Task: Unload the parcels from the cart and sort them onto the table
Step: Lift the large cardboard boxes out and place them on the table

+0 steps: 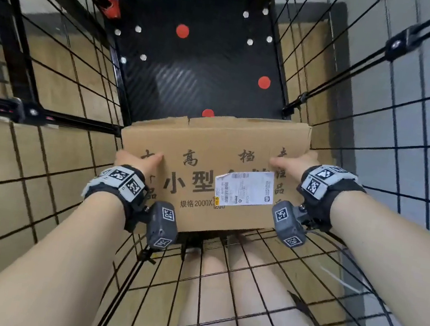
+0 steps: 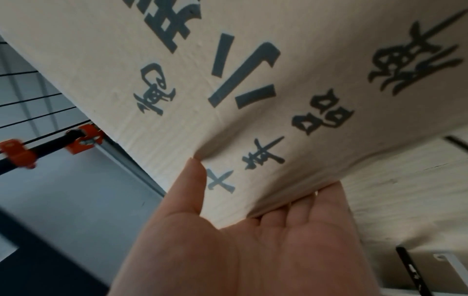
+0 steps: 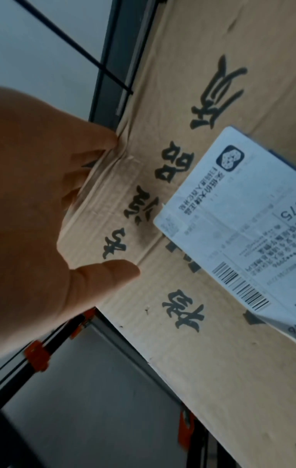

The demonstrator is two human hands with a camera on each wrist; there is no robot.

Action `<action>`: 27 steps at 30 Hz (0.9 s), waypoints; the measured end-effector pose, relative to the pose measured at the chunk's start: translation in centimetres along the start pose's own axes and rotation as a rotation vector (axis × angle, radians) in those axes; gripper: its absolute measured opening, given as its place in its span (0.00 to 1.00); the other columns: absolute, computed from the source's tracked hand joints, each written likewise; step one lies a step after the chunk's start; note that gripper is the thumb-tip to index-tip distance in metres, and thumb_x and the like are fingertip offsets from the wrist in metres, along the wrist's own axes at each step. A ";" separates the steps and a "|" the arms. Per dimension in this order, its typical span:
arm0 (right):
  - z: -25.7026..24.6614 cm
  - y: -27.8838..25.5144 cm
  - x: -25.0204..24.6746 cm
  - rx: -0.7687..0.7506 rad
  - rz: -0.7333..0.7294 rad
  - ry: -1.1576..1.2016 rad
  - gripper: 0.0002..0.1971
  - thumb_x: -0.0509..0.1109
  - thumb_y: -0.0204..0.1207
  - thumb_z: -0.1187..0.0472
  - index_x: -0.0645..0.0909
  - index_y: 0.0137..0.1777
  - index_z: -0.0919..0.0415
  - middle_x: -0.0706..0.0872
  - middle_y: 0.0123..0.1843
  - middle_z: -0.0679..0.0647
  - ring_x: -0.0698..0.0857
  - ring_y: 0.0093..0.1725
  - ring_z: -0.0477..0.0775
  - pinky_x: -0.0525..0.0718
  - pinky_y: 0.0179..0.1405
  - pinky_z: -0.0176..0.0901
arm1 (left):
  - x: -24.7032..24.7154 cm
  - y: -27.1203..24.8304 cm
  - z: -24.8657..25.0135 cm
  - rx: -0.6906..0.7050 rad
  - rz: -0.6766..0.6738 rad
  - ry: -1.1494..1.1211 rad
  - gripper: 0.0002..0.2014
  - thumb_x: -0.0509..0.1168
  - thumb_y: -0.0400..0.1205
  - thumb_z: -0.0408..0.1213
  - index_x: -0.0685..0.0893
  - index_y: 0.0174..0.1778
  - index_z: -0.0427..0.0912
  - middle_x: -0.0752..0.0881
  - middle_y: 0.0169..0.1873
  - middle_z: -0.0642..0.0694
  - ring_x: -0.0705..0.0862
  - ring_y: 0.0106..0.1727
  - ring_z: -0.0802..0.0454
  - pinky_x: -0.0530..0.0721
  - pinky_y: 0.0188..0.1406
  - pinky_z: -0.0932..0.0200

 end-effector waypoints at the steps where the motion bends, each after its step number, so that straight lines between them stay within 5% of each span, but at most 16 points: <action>1: -0.4 -1.3 -0.8 -0.022 0.008 0.047 0.46 0.78 0.66 0.51 0.56 0.77 0.65 0.75 0.69 0.63 0.76 0.67 0.65 0.75 0.60 0.52 | -1.1 -1.0 0.8 0.034 0.017 -0.019 0.40 0.75 0.71 0.51 0.69 0.73 0.34 0.79 0.68 0.35 0.80 0.66 0.36 0.78 0.67 0.44; 14: -4.3 -18.0 -12.7 -0.281 0.116 0.254 0.55 0.80 0.56 0.42 0.55 0.78 0.63 0.74 0.73 0.62 0.76 0.69 0.66 0.75 0.69 0.63 | -16.0 -16.8 7.3 0.303 0.173 -0.099 0.50 0.74 0.69 0.57 0.58 0.78 0.34 0.72 0.73 0.35 0.74 0.71 0.36 0.74 0.70 0.45; 18: -4.8 -22.9 -16.4 -0.365 0.143 0.354 0.60 0.82 0.45 0.40 0.59 0.77 0.63 0.75 0.72 0.61 0.78 0.67 0.64 0.77 0.68 0.61 | -20.3 -21.7 8.5 0.397 0.190 -0.195 0.49 0.75 0.70 0.55 0.58 0.78 0.34 0.71 0.73 0.35 0.74 0.71 0.36 0.74 0.71 0.45; 22: -5.1 -27.2 -20.6 -0.459 0.131 0.481 0.49 0.82 0.61 0.50 0.58 0.76 0.63 0.73 0.72 0.61 0.76 0.69 0.63 0.78 0.67 0.63 | -24.3 -26.2 9.7 0.505 0.229 -0.301 0.45 0.75 0.70 0.52 0.60 0.77 0.36 0.73 0.71 0.36 0.75 0.70 0.36 0.75 0.70 0.42; 27: -5.7 -32.1 -26.1 -0.699 0.219 0.430 0.53 0.82 0.63 0.50 0.48 0.79 0.56 0.72 0.72 0.59 0.76 0.69 0.63 0.76 0.69 0.61 | -28.3 -32.2 10.7 0.579 0.312 -0.348 0.47 0.75 0.68 0.58 0.62 0.76 0.37 0.74 0.70 0.36 0.77 0.69 0.37 0.77 0.67 0.40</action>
Point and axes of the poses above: each hand's wrist, its own y-axis towards the middle knuckle, its own x-axis out of the palm, z = x × y, the point moved 4 cm from there along y, towards the middle knuckle
